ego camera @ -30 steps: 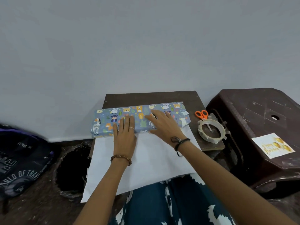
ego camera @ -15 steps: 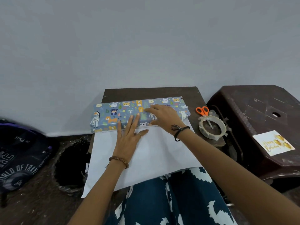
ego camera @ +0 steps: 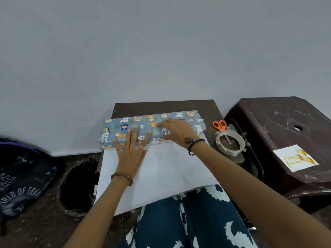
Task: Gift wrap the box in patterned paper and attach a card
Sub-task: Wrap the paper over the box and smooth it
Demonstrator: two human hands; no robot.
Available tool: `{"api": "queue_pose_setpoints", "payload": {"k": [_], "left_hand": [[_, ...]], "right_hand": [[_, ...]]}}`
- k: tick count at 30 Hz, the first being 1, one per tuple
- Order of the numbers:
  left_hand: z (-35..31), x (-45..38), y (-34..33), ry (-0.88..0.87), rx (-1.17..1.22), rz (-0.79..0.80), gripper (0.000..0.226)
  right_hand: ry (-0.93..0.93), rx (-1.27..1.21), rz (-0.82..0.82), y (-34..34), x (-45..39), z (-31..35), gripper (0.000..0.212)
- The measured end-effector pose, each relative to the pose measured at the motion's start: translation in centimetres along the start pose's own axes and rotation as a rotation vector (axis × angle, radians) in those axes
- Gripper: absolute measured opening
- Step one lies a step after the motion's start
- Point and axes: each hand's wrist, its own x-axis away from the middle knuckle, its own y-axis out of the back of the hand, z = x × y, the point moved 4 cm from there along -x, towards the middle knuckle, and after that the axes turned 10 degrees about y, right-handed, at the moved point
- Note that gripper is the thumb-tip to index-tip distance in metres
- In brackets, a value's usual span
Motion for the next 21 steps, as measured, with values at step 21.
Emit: {"api": "queue_pose_setpoints", "payload": {"k": [21], "left_hand": [[-2.5,-5.3,3.3,0.035,-0.040,0.244,0.038]], "right_hand": [[-0.058,-0.027,-0.041,-1.6,0.3,0.1,0.049]]}}
